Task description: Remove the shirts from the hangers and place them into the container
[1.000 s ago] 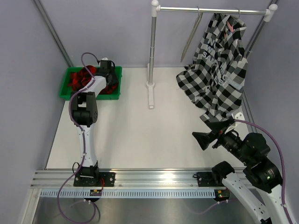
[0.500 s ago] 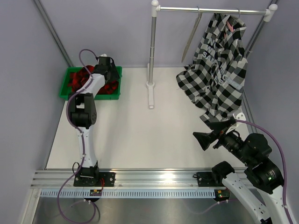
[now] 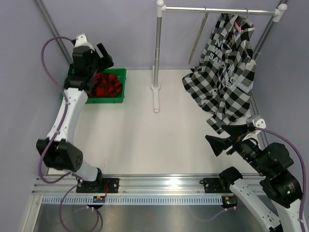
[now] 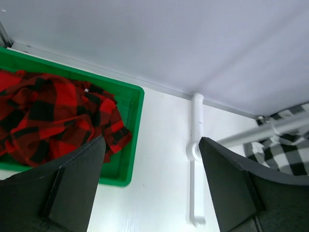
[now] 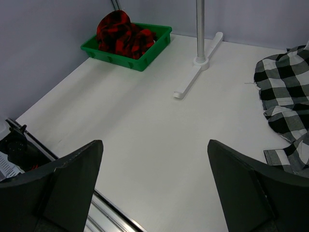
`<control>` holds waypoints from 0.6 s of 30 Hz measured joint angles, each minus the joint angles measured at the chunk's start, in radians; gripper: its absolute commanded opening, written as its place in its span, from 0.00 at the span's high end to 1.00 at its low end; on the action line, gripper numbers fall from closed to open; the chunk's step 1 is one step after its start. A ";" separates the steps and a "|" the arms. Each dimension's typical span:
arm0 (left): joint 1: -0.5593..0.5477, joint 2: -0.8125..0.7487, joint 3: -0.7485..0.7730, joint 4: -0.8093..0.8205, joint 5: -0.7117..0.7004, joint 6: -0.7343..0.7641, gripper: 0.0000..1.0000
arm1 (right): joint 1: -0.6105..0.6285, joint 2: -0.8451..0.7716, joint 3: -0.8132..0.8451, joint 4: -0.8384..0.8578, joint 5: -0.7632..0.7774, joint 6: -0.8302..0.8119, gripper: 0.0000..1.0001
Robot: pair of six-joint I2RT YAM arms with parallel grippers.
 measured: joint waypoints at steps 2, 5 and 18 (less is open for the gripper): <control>-0.006 -0.127 -0.079 -0.010 -0.012 0.005 0.09 | 0.000 -0.011 0.011 -0.001 0.012 -0.002 0.00; -0.008 -0.329 -0.206 -0.037 -0.051 0.021 0.06 | 0.000 -0.033 0.017 -0.002 0.035 -0.002 0.01; -0.007 -1.070 -0.574 -0.238 -0.206 0.138 0.01 | 0.000 -0.087 0.023 -0.031 0.187 -0.041 0.00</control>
